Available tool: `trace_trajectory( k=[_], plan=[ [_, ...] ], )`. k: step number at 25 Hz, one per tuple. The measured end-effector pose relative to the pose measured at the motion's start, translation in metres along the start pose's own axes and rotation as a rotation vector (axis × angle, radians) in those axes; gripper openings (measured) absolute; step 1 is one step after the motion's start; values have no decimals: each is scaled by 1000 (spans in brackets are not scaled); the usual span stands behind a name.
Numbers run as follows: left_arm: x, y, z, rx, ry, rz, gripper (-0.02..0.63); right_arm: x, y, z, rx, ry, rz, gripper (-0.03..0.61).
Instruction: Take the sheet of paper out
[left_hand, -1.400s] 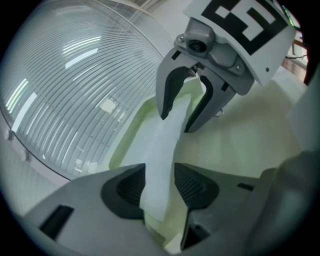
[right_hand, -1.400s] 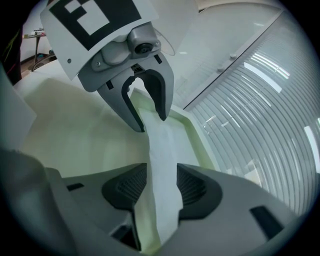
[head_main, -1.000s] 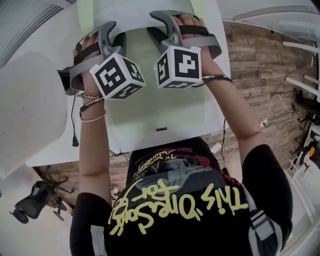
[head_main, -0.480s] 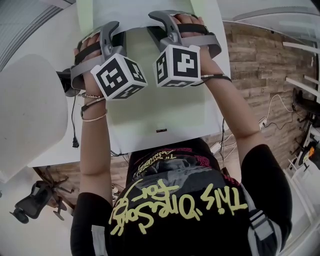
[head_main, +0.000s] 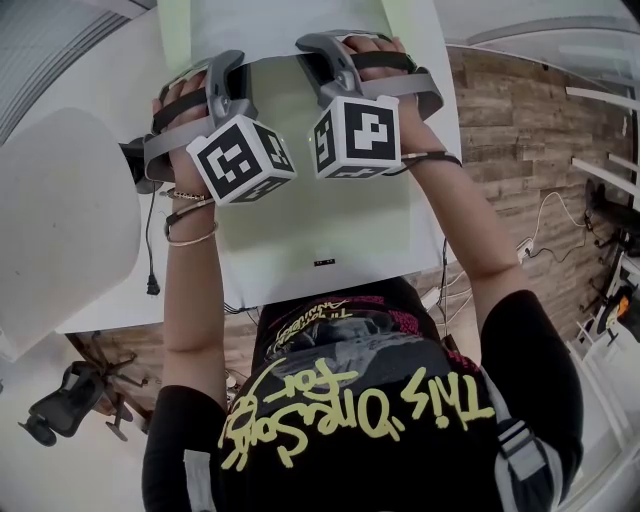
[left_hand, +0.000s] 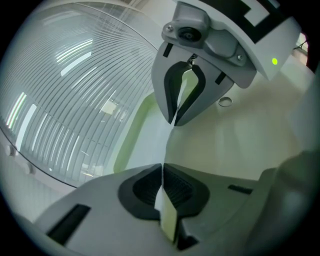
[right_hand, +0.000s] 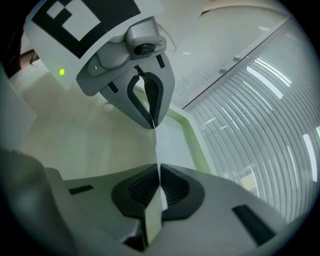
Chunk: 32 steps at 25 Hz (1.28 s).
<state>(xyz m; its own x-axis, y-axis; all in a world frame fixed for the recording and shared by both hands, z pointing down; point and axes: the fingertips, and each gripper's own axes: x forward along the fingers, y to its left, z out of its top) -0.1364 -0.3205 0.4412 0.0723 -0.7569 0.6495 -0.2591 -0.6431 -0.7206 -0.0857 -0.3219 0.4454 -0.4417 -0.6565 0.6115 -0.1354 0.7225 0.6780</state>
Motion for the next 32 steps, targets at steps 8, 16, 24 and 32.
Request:
trace_trajectory(
  k=[8,16,24,32],
  plan=[
    [-4,-5,0,-8,-5,-5,8,-5,5,1,-1,4,13,9],
    [-12,-12,1,-16,-8,-2,8,-13,11,1,11,3,9,9],
    [-19,-15,4,-19,-12,1,8,-22,15,1,23,10,7,9],
    [-24,-23,2,-25,-11,-3,8,-27,24,2,23,13,14,9]
  ],
)
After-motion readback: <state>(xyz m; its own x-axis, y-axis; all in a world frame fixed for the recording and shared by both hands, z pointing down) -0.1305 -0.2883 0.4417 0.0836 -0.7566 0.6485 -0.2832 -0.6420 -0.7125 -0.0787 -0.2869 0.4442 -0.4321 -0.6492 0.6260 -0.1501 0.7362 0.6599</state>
